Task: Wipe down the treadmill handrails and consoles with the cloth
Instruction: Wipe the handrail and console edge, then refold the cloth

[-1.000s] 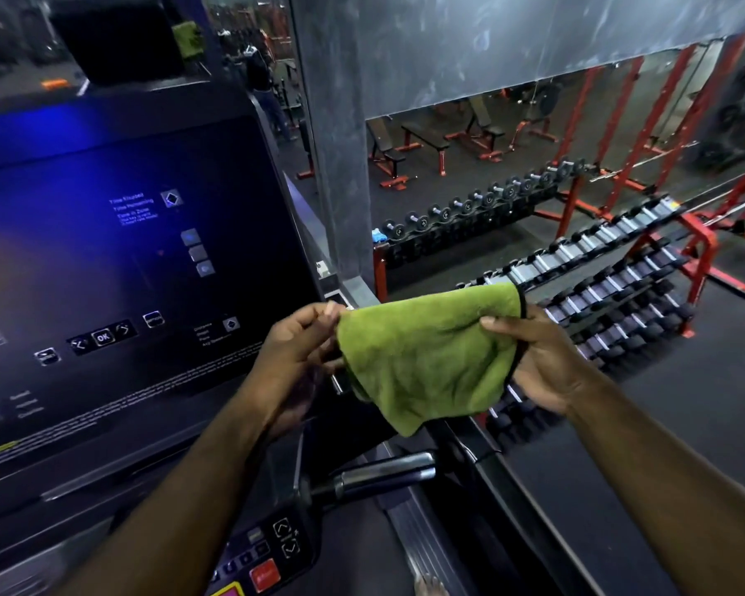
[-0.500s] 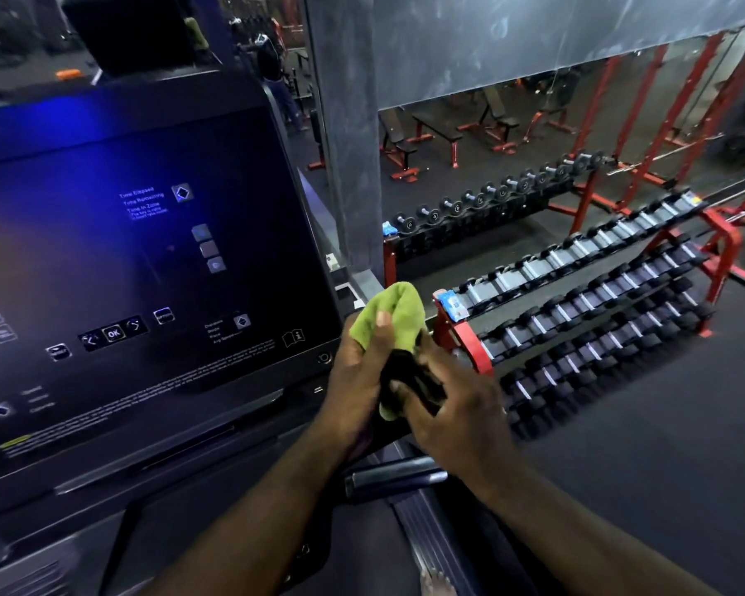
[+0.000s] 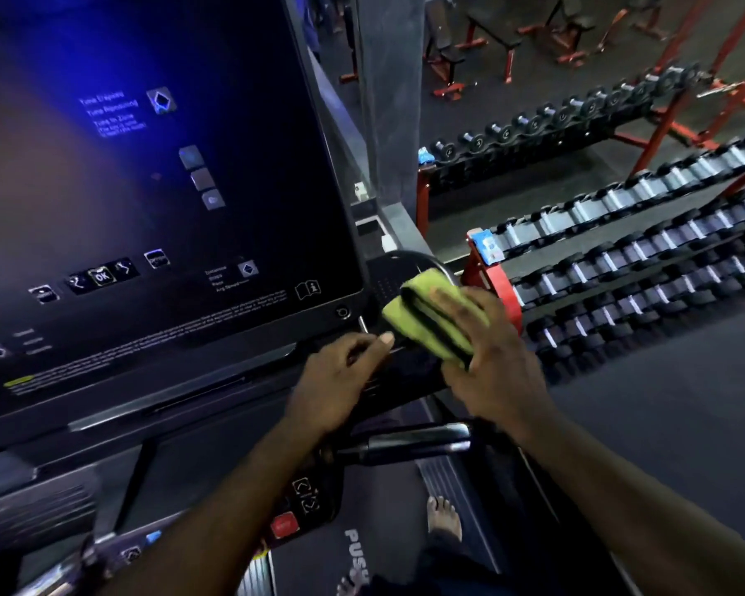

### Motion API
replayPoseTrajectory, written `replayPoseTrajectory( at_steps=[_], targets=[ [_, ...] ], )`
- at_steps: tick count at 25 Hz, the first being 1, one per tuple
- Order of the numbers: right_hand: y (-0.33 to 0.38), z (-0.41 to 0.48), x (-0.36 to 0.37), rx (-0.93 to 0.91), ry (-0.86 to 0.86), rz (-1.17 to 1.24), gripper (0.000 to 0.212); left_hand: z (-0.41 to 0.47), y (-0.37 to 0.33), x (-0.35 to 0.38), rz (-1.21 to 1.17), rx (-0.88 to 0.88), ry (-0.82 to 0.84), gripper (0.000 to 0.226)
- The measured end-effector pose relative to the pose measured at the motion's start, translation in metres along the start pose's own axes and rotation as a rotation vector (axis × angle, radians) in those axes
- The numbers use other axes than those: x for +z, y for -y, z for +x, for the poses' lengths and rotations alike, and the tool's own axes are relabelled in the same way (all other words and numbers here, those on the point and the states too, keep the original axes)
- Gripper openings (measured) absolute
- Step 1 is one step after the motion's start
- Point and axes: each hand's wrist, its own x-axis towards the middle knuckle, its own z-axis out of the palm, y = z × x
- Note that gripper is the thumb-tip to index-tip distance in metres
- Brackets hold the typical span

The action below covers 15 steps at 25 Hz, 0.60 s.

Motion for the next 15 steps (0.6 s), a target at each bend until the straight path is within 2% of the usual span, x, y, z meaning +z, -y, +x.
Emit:
replayPoseTrajectory(
  at_steps=[2,4,6,8,13,15],
  targets=[
    [-0.014,0.031,0.007,0.097,0.098,-0.011,0.086,0.000,0.041,-0.011,0.542,0.251,-0.033,0.064],
    [-0.017,0.059,0.032,0.002,0.172,-0.236,0.068,-0.005,0.074,-0.014,0.885,0.421,0.048,0.076],
    [-0.010,0.072,0.060,-0.184,0.164,-0.423,0.065,-0.007,0.089,-0.012,0.913,0.412,0.113,0.087],
    [-0.008,0.083,0.085,-0.277,0.181,-0.446,0.065,-0.005,0.091,-0.011,0.901,0.375,0.113,0.092],
    [0.009,0.173,0.105,-0.266,0.291,-0.446,0.074,-0.002,0.094,-0.010,0.898,0.363,0.105,0.089],
    [0.018,0.170,0.108,-0.236,0.288,-0.410,0.084,-0.004,0.095,-0.009,0.872,0.358,0.084,0.085]
  ],
)
